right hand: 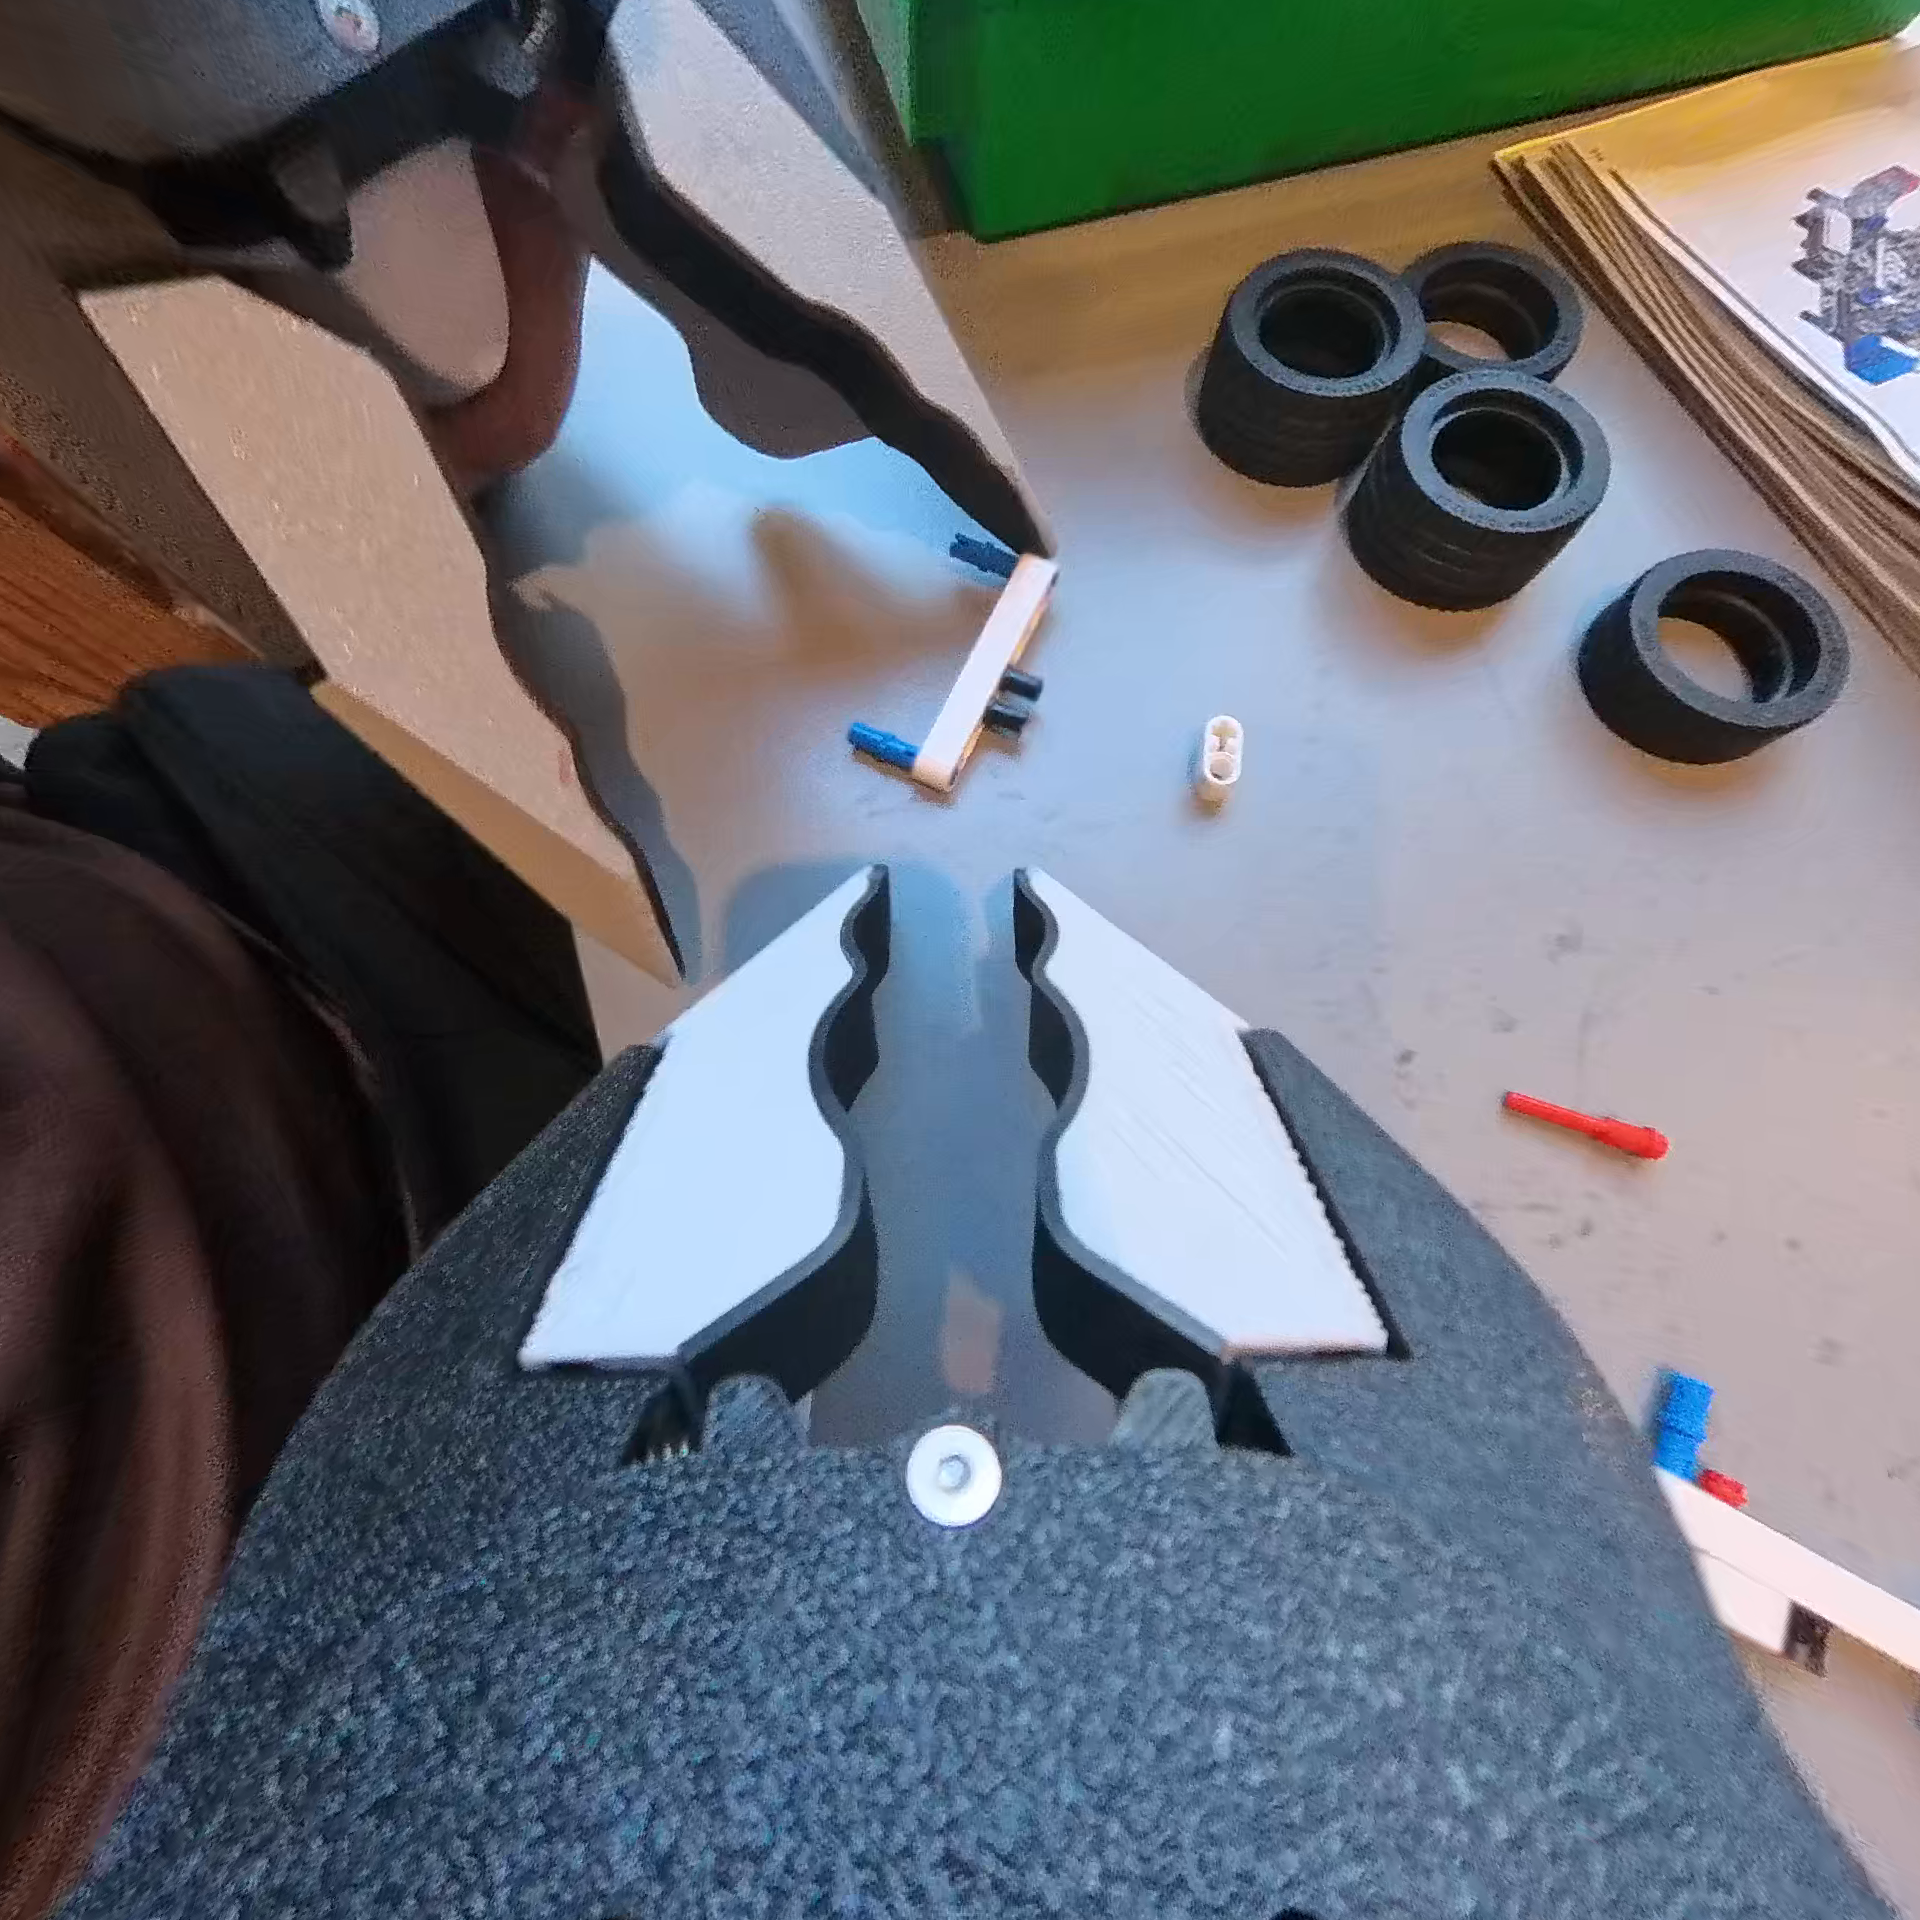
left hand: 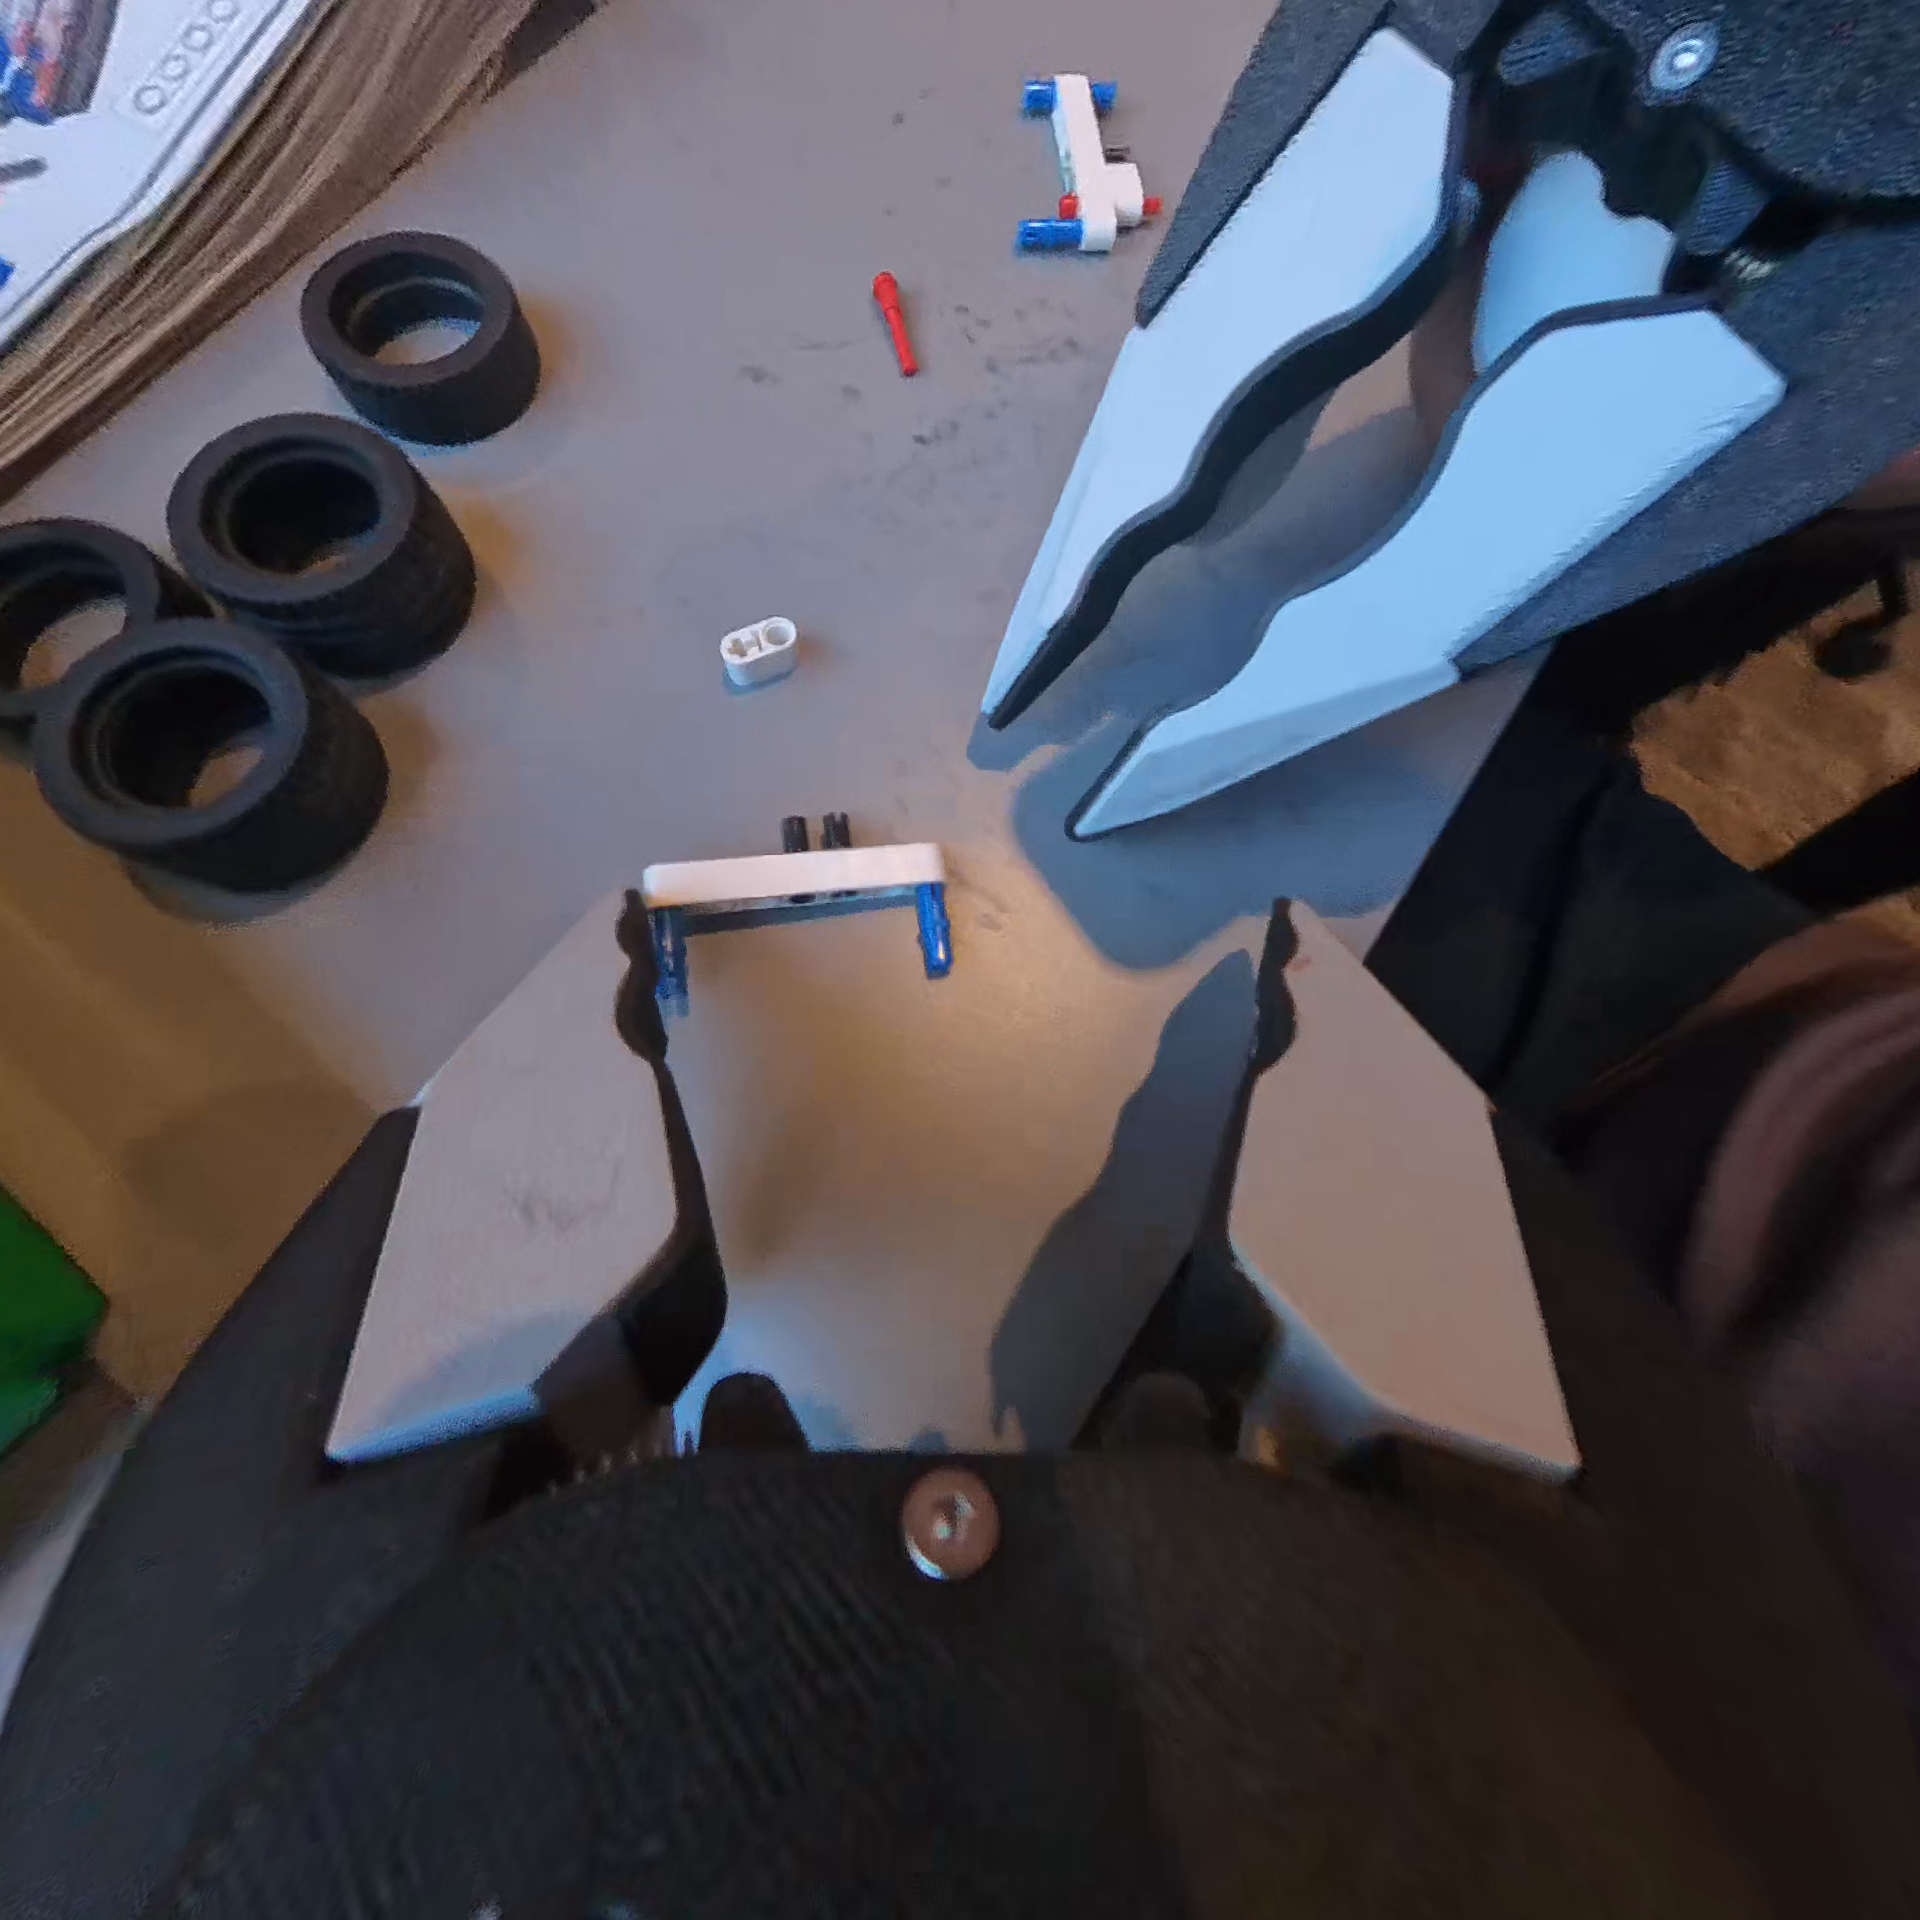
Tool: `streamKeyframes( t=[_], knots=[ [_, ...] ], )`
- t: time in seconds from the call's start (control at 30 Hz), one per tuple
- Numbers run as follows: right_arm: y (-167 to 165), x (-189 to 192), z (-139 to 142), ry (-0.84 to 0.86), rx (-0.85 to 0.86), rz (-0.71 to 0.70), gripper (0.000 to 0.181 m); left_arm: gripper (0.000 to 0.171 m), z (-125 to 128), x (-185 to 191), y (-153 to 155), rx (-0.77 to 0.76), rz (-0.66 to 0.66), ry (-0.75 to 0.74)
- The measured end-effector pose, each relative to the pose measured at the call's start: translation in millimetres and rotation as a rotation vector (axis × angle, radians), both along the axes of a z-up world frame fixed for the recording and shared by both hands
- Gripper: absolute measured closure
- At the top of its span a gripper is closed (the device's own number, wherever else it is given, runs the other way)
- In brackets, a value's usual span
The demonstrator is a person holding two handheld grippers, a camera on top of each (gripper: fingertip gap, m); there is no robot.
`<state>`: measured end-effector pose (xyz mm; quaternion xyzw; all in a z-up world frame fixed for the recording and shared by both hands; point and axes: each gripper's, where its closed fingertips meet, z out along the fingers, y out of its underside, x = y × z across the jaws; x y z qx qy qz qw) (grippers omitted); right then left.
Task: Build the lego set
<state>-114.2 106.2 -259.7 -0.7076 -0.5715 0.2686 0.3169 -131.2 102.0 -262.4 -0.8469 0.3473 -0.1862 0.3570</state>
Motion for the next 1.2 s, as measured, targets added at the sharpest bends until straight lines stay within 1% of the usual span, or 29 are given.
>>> streamKeyframes(
  t=[0.07, 0.13, 0.17, 0.27, 0.33, 0.37, 0.43, 0.47, 0.57, 0.63, 0.7, 0.77, 0.83, 0.9, 0.97, 1.03, 1.07, 1.13, 1.2],
  knots=[
    [2, 1, 0, 0.004, 0.006, -0.015, 0.156, 0.053, 0, -4, 0, 0.029, 0.06, 0.019],
    [8, 4, 1, 0.006, 0.031, -0.034, 0.156, 0.045, 0, -8, 0, 0.062, 0.095, 0.028],
    [11, 7, 1, 0.002, 0.045, -0.043, 0.156, 0.044, 1, -9, 0, 0.085, 0.102, 0.024],
    [15, 10, 1, -0.002, 0.066, -0.043, 0.157, 0.042, -1, -10, -1, 0.099, 0.094, 0.034],
    [14, 9, 1, -0.004, 0.071, -0.039, 0.157, 0.041, -6, -12, -1, 0.087, 0.094, 0.076],
    [14, 9, 0, -0.009, 0.079, -0.037, 0.157, 0.035, -9, -13, -1, 0.078, 0.093, 0.09],
    [14, 9, 0, -0.015, 0.094, -0.036, 0.158, 0.034, -12, -11, -6, 0.04, 0.066, 0.076],
    [14, 8, 0, -0.016, 0.099, -0.037, 0.159, 0.029, -14, -10, -8, 0.021, 0.047, 0.065],
    [15, 6, 2, 0.001, 0.098, -0.036, 0.16, 0.026, -16, -11, -9, 0.031, 0.042, 0.09],
    [17, 4, 5, 0.021, 0.101, -0.038, 0.16, 0.022, -15, -14, -8, 0.064, 0.045, 0.119],
    [20, 1, 7, 0.034, 0.104, -0.035, 0.16, 0.023, -8, -14, -7, 0.12, 0.044, 0.098],
    [23, -1, 7, 0.037, 0.109, -0.035, 0.16, 0.025, 2, -14, -7, 0.165, 0.037, 0.04],
    [26, -3, 8, 0.041, 0.112, -0.03, 0.16, 0.025, 11, -16, -10, 0.178, 0.019, -0.029],
    [28, -5, 10, 0.055, 0.11, -0.023, 0.163, 0.023, 18, -18, -14, 0.188, -0.022, -0.087],
    [28, -7, 13, 0.08, 0.095, -0.006, 0.171, 0.023, 26, -21, -17, 0.208, -0.066, -0.132],
    [27, -8, 15, 0.1, 0.069, 0.01, 0.173, 0.031, 33, -25, -18, 0.217, -0.086, -0.156],
    [26, -8, 15, 0.104, 0.055, 0.02, 0.173, 0.035, 36, -24, -20, 0.211, -0.109, -0.17],
    [30, -7, 15, 0.099, 0.065, 0.002, 0.153, 0.047, 41, -25, -20, 0.235, -0.128, -0.166],
    [28, -7, 14, 0.096, 0.067, 0.026, 0.156, 0.05, 38, -31, -15, 0.282, -0.121, -0.109]
  ],
)
